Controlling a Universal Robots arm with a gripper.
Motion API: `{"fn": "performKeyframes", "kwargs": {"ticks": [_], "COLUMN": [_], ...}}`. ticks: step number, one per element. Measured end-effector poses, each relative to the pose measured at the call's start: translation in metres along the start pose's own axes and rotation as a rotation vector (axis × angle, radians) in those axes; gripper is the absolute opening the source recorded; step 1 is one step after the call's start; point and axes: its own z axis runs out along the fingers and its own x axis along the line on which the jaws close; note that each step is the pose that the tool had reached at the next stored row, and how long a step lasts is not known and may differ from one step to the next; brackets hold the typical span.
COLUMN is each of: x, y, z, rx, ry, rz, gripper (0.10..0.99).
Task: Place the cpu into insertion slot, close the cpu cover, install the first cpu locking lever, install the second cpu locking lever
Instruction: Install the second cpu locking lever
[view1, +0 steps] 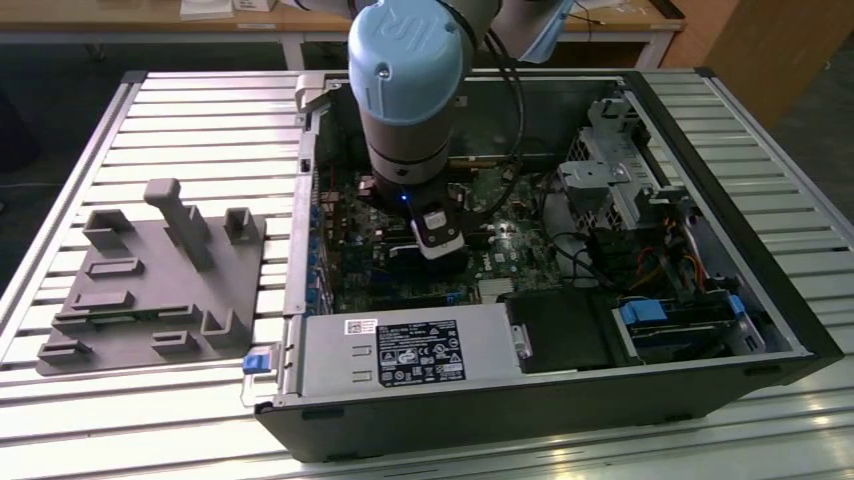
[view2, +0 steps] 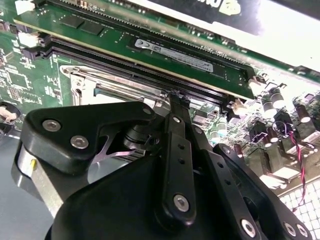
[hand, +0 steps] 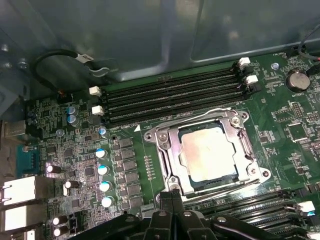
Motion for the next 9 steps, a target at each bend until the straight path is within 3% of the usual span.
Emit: {"fn": "performKeyframes", "kwargs": {"ticks": [9], "x": [0.002], "y": [-0.0016], "z": [0.0031], "rx": [-0.001], "ry": [0.0001], "rz": [0.0], "gripper": [0.106]}}
